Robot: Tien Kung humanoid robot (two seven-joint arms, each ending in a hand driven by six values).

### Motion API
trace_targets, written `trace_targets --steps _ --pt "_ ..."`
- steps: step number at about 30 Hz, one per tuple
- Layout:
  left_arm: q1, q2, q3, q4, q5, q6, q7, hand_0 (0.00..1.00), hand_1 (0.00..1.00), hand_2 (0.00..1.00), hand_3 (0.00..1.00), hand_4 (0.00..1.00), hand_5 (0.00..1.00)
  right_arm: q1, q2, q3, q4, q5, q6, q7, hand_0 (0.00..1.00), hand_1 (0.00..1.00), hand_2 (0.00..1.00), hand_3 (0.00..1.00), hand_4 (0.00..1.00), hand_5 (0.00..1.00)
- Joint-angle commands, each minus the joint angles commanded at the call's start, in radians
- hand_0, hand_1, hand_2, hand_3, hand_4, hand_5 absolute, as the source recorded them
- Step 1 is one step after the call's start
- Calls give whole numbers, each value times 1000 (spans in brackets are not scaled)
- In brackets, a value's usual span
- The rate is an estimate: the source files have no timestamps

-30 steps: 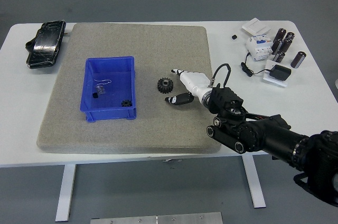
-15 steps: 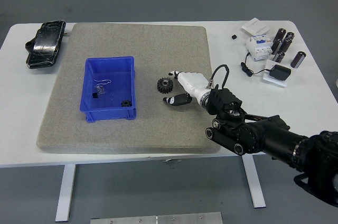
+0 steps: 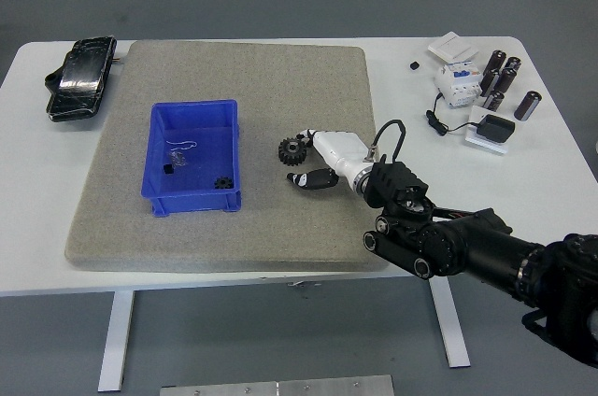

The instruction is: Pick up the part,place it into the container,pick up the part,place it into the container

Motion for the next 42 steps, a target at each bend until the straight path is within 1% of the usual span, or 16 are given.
trace_targets --steps 5,6,11,12,17,18,29,32,35,36,41,42 --pt "0 0 1 0 0 0 0 663 619 585 586 686 558 1 0 -1 -1 9 -21 6 731 662 671 795 778 498" --pt "0 0 1 0 -1 0 0 663 619 585 586 685 558 1 0 -1 -1 12 -27 8 717 639 606 729 757 481" --pt "0 -1 2 0 -1 0 -1 663 619 585 586 685 558 1 0 -3 0 23 -49 17 717 639 606 729 757 481" --pt "0 -1 2 0 -1 0 -1 663 619 585 587 686 558 0 0 -4 0 26 -53 18 705 610 519 700 744 465" --pt "-1 0 4 0 -1 0 -3 663 619 585 587 686 558 -4 0 -8 1 36 -67 24 705 610 519 700 744 465" --pt "-1 0 4 0 -2 0 -3 663 619 585 587 686 558 -5 0 -10 1 38 -68 24 701 599 474 686 760 480" --pt "-1 1 6 0 -3 0 -3 663 619 585 588 686 558 -9 0 -20 3 45 -72 21 700 599 472 688 761 482" --pt "-1 1 7 0 -4 0 -3 663 619 586 588 686 558 -10 0 -21 3 46 -76 21 699 600 471 683 751 469" --pt "-1 1 8 0 -5 0 -3 663 619 586 588 686 558 -10 0 -22 4 47 -83 21 699 600 471 683 751 469" --pt "-1 1 8 0 -5 0 -3 663 619 586 588 686 558 -11 0 -21 4 47 -88 21 698 593 464 667 734 451" --pt "1 0 10 0 -7 0 -3 663 619 586 588 686 558 -11 0 -19 2 51 -106 21 698 593 464 667 734 451" --pt "1 0 9 0 -7 0 -3 663 619 587 589 686 559 -11 0 -19 2 52 -109 22 692 582 425 608 731 447"
